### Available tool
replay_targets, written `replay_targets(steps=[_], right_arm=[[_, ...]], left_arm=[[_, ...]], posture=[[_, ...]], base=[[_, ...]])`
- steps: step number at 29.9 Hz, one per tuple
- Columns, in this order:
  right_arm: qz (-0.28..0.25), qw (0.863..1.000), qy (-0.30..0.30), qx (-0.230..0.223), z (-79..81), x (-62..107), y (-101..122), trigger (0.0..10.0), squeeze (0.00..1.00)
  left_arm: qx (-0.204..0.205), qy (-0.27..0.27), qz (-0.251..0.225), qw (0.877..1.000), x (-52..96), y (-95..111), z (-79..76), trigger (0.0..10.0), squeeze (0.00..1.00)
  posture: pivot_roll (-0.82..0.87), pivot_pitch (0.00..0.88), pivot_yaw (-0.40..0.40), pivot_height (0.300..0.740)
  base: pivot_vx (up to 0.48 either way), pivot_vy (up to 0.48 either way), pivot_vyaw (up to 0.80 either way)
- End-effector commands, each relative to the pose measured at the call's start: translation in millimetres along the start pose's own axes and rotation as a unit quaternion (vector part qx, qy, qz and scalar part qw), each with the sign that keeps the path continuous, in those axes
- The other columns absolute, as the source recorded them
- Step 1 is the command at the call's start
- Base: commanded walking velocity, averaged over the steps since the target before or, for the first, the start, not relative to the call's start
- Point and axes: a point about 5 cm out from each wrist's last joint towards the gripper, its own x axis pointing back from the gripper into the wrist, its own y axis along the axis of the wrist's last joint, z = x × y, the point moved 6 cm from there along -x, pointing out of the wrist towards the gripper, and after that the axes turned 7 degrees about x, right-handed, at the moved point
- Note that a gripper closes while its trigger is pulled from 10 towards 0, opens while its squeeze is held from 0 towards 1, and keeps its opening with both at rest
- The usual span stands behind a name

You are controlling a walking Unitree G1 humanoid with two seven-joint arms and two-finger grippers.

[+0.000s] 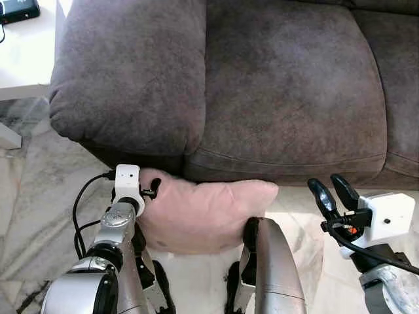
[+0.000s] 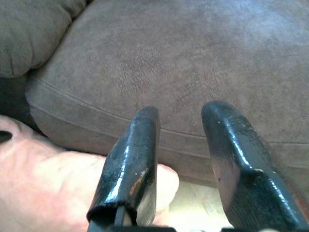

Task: Move the pillow to the sofa from floor

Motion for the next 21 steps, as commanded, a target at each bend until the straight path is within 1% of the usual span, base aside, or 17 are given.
replay_targets(steps=[1, 4, 6, 8, 9, 10, 21], right_arm=[[0.006, 1.000, -0.003, 0.007, -4.8, 8.3, 4, 10.0, 0.00], [0.008, 1.000, 0.001, 0.016, -7.9, 11.9, 9, 10.0, 0.00], [0.008, 1.000, 0.002, 0.017, -8.4, 12.6, 11, 10.0, 0.00], [0.007, 1.000, 0.003, 0.021, -9.1, 12.6, 13, 10.0, 0.00], [0.007, 1.000, 0.003, 0.022, -9.8, 12.5, 14, 10.0, 0.00], [0.007, 1.000, 0.003, 0.023, -10.5, 12.4, 15, 10.0, 0.00], [0.013, 1.000, 0.010, 0.021, -8.1, 10.7, 16, 10.0, 0.00]], left_arm=[[0.013, 0.005, 0.039, 0.999, 5.6, -24, 0.3, 10.0, 0.00], [0.025, 0.012, 0.056, 0.998, 7.4, -33, 0.8, 10.0, 0.00], [0.025, 0.014, 0.058, 0.998, 7.8, -34, 1.5, 10.0, 0.00], [0.016, 0.023, 0.063, 0.998, 8.2, -35, 4.8, 10.0, 0.00], [0.012, 0.027, 0.064, 0.998, 8.2, -36, 6.0, 4.3, 0.00], [0.010, 0.030, 0.065, 0.997, 8.2, -36, 7.0, 0.0, 0.00], [0.012, 0.045, 0.060, 0.997, 9.3, -34, 17.8, 0.0, 0.00]], posture=[[-0.21, 0.467, -0.148, 0.509], [-0.23, 0.475, -0.163, 0.509], [-0.23, 0.476, -0.164, 0.509], [-0.24, 0.477, -0.168, 0.509], [-0.24, 0.481, -0.170, 0.509], [-0.24, 0.481, -0.171, 0.509], [-0.23, 0.482, -0.175, 0.509]], base=[[0.000, 0.000, 0.00], [0.000, 0.000, 0.00], [0.000, 0.000, 0.00], [0.000, 0.000, 0.00], [0.000, 0.000, 0.00], [0.000, 0.000, 0.00], [0.000, 0.000, 0.00]])
